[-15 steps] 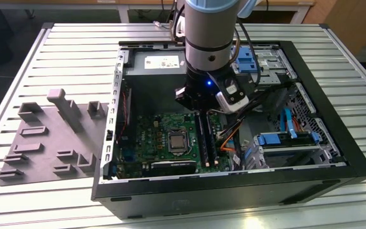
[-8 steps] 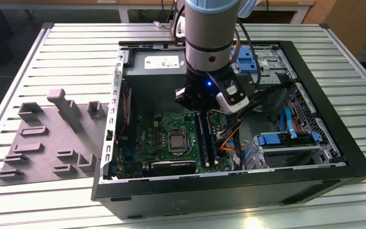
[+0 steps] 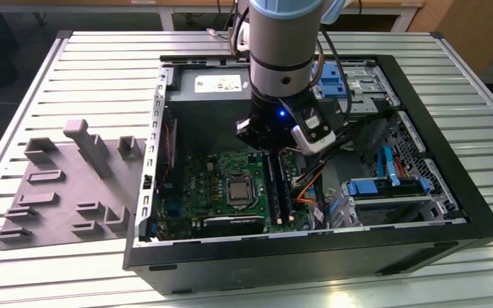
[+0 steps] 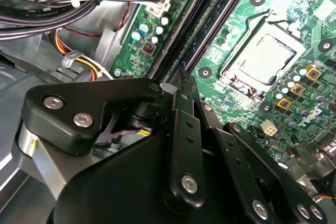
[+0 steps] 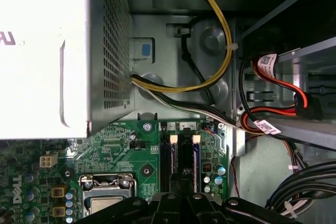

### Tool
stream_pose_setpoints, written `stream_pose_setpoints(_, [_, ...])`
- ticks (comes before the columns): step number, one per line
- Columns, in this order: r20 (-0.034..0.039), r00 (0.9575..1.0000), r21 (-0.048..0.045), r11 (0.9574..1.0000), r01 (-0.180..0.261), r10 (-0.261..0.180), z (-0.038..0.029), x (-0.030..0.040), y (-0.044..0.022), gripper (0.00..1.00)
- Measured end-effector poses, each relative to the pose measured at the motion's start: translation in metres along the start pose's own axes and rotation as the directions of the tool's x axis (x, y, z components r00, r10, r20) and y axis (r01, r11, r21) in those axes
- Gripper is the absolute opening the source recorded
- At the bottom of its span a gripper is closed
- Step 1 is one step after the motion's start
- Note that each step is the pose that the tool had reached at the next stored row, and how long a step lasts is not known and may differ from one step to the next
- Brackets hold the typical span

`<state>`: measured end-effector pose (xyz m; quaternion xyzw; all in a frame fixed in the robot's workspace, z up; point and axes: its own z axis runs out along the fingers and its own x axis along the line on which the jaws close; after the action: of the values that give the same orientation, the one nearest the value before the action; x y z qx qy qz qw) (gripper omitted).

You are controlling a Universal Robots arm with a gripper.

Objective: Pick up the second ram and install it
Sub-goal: 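Press down the second ram until it locks into place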

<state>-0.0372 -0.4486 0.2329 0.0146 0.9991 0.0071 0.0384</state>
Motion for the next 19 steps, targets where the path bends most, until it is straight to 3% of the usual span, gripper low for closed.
stream_pose_setpoints(3, [0.0000,1.0000,0.0000,1.0000,0.000,0.000,0.0000,0.0000,-0.0007,0.11])
stream_pose_setpoints(5, [0.0000,1.0000,-0.0001,1.0000,0.000,0.000,0.0000,-0.0002,-0.0058,0.11])
stream_pose_setpoints(19, [0.0001,1.0000,0.0039,1.0000,0.000,0.000,-0.0001,-0.0004,-0.0115,0.11])
